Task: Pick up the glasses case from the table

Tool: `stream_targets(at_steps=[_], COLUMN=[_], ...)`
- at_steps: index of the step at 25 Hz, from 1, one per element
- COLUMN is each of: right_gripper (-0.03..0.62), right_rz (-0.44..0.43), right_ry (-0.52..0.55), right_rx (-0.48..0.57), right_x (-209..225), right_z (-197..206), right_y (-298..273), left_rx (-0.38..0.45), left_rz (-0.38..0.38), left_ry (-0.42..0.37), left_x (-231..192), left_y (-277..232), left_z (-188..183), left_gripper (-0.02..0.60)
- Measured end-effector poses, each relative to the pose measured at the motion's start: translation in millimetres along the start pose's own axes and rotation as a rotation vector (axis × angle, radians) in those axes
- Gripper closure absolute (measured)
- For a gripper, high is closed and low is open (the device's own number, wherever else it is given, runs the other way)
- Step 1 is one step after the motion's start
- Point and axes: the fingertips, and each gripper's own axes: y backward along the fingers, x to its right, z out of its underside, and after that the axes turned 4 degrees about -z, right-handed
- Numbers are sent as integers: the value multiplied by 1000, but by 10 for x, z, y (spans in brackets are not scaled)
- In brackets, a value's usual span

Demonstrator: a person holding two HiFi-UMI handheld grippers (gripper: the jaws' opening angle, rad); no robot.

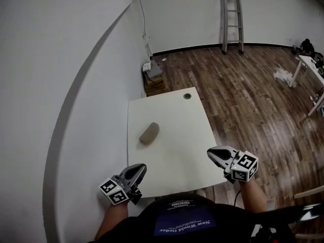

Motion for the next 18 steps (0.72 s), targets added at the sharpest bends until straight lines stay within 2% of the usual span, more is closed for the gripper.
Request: stream_targets(at_steps=[4, 7, 12, 16, 18], right_gripper=[591, 591, 591, 591, 591], right_rz=[-1, -44, -119, -151, -154], right_ry=[-33, -12, 13, 0, -7], right_rx=[26, 40, 25, 21, 9], right_x=[545, 965, 1497, 1754, 1839], right_z=[38, -56, 5, 36, 99], right_y=[68, 88, 30, -125, -246], left_rx=[-26, -35, -47, -85, -105], left_rz=[-14, -34, -101, -126, -125], left_ry=[-16, -43, -33, -33, -32], left_x=[-94, -78, -179, -383, -556], left_y=[-469, -877, -1320, -1561, -1628], left_z=[43, -55, 6, 58, 79], left_gripper=[580, 580, 580, 580, 548])
